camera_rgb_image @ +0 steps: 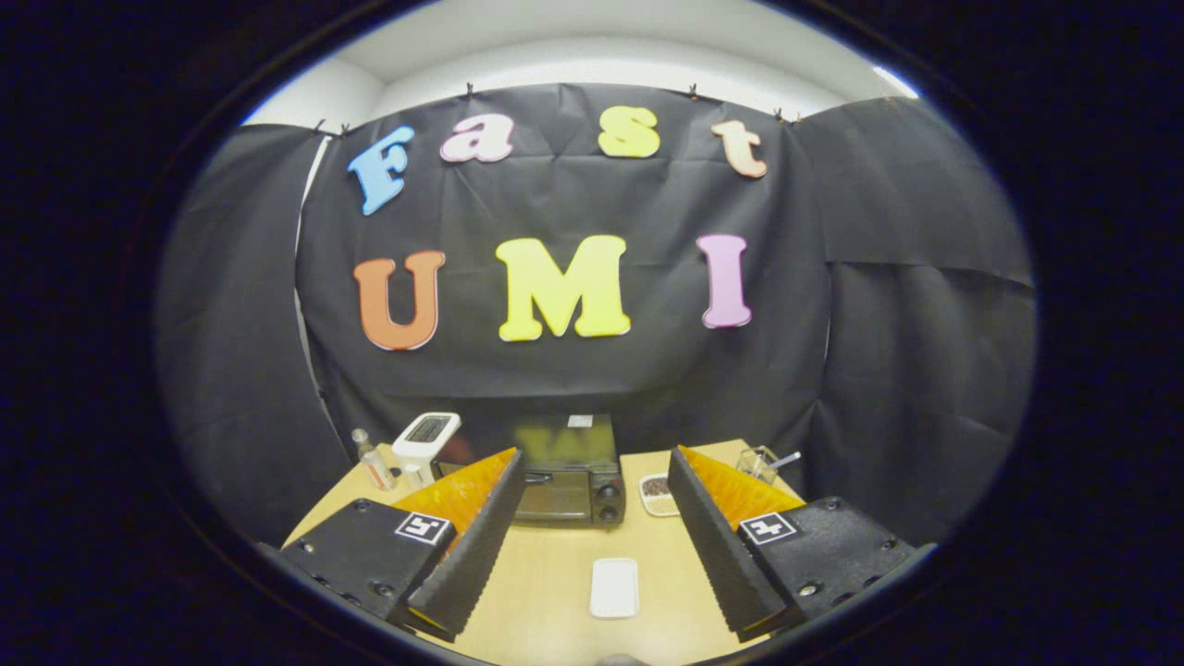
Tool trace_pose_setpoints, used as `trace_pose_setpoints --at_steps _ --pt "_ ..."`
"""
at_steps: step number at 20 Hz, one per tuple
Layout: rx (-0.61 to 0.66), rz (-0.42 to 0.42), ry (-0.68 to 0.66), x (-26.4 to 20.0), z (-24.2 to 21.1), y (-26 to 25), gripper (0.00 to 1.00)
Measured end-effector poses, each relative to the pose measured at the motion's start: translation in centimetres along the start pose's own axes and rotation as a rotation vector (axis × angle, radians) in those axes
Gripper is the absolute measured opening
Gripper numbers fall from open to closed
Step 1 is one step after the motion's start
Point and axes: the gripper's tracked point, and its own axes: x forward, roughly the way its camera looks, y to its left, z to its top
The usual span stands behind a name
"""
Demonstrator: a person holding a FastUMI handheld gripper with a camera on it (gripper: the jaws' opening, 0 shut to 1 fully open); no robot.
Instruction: Open the toaster oven, put the food inside, and close the toaster oven door.
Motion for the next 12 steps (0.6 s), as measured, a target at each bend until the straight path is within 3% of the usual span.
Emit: trace_pose_setpoints --at_steps 6,12 --pt "0.024 -0.004 -0.095 -4.6 4.4 -3.6 0.99" --pt "-0.035 0.013 -0.086 -5.4 4.5 -5.0 0.99"
